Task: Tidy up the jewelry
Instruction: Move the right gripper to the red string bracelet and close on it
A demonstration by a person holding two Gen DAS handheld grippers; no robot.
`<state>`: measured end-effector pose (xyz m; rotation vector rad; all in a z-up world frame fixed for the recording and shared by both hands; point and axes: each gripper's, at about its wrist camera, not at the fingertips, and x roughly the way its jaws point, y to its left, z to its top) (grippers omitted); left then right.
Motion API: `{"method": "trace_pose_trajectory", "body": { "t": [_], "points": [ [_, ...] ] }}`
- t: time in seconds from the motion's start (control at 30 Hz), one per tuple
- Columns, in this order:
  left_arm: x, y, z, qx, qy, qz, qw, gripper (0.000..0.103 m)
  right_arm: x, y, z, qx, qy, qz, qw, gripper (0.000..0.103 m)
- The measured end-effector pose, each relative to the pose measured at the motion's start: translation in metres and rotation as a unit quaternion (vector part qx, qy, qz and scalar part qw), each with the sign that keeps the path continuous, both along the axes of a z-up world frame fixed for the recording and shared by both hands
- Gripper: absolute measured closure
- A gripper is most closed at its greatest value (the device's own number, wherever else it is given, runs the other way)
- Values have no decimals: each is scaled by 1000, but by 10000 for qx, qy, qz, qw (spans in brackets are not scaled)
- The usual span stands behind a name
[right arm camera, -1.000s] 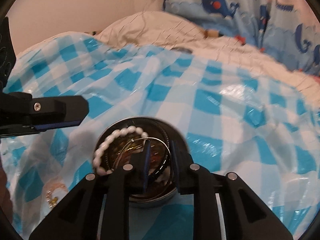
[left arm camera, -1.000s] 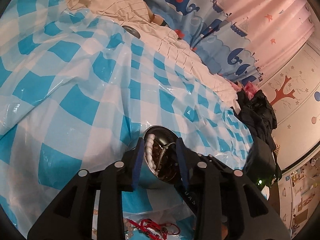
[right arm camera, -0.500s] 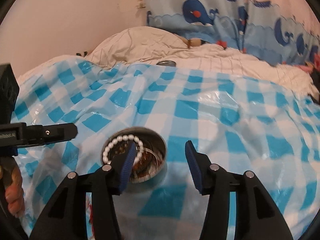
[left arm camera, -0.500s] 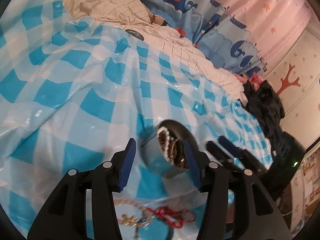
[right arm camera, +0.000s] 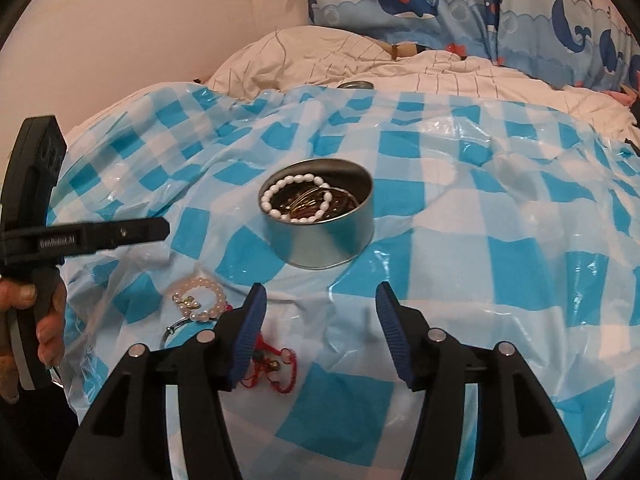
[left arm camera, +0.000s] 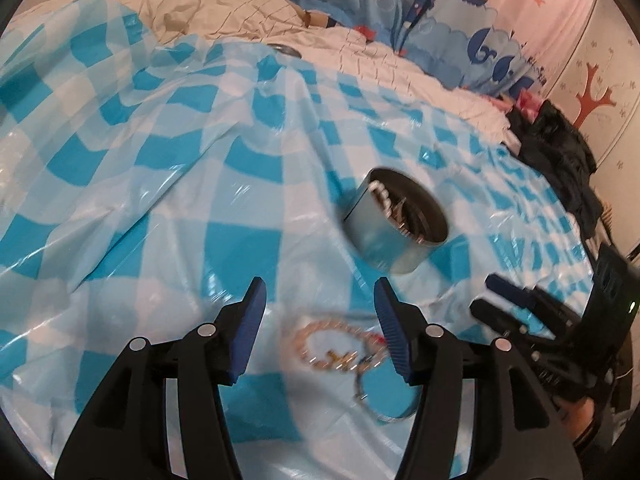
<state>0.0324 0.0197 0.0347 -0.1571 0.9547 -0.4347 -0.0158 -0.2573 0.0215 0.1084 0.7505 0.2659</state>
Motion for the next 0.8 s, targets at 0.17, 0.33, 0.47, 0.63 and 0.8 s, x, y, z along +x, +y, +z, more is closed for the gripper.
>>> {"method": "trace_pose_trajectory", "body": {
  "t": [0.17, 0.33, 0.47, 0.63, 0.8],
  "points": [
    [-5, 1, -8, 438, -17, -80, 9990, 49, 2, 7, -6, -105, 101, 143, 9998, 47],
    [-3, -4, -23, 781, 93, -168, 9968, 48, 3, 21, -13, -355, 147, 399, 9985, 48],
    [-5, -13, -29, 983, 112, -307, 9946, 48, 1, 35, -16, -525, 108, 742, 9958, 57],
    [-6, -22, -34, 1109, 136, -422, 9928, 48, -1, 49, -22, -754, 137, 1023, 9918, 75],
    [-6, -29, -41, 1141, 204, -508, 9920, 48, 2, 54, -30, -915, 276, 1021, 9902, 90]
  ]
}}
